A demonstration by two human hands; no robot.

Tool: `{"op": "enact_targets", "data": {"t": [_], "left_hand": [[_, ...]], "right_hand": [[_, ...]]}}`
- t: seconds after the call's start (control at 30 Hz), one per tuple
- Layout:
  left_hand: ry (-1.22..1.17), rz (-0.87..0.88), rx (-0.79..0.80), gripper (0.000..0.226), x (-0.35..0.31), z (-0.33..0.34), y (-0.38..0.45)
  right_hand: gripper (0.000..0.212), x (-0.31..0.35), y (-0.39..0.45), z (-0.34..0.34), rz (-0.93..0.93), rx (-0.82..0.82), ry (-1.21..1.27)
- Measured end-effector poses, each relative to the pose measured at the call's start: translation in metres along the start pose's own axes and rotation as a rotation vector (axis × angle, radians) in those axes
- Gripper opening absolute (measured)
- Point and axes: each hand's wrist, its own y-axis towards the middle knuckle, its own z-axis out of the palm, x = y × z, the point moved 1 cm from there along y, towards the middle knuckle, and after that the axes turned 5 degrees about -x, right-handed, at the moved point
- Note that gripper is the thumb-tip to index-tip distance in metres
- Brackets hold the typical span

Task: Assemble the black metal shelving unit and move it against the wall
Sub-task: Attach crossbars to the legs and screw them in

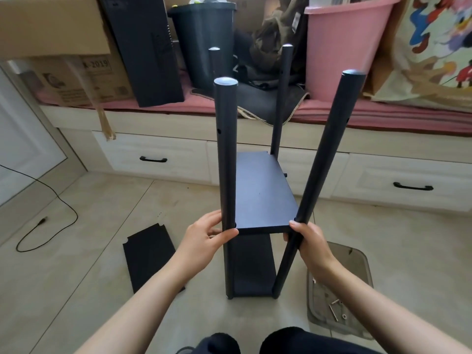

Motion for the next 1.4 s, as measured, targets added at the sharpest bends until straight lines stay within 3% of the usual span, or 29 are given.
{"op": "enact_targets", "data": {"t": [0.1, 0.3, 0.53, 0.63, 0.8, 0.93, 1.13, 1.23, 1.4], "left_hand": [[0.009, 0.027, -0.028, 0.05, 0.0, 0.005, -0.003], [0.03, 0.0, -0.112, 0.037, 0.0, 0.015, -0.011], [-0.005, -0.03, -0.234, 0.045, -0.001, 0.036, -0.036], [-0.052, -0.048, -0.25, 0.051, -0.001, 0.045, -0.043], [-0.154, -0.162, -0.212, 0.049, -0.004, 0.052, -0.032], [-0.129, -0.329, -0.221, 0.061, -0.002, 0.056, -0.017], [-0.242, -0.51, -0.162, 0.082, -0.001, 0.083, -0.006], [-0.342, -0.577, -0.07, 0.083, -0.002, 0.093, 0.005], [-0.592, -0.536, 0.206, 0.065, -0.003, 0.08, 0.02]], "right_hand": [[0.026, -0.002, 0.003, -0.004, 0.035, 0.025, -0.005], [0.038, 0.009, 0.01, -0.013, 0.132, 0.007, -0.051], [0.024, 0.019, 0.009, -0.02, 0.262, 0.023, -0.101], [0.011, 0.024, 0.014, -0.022, 0.245, 0.029, -0.103], [0.02, 0.039, 0.028, -0.026, 0.176, 0.042, -0.155], [0.026, 0.052, 0.038, -0.025, 0.113, -0.089, -0.343], [0.038, 0.082, 0.012, -0.024, -0.077, -0.346, -0.775], [0.032, 0.097, -0.017, -0.013, -0.103, -0.259, -0.774], [0.033, 0.115, -0.053, 0.013, -0.174, -0.002, -0.606]]}}
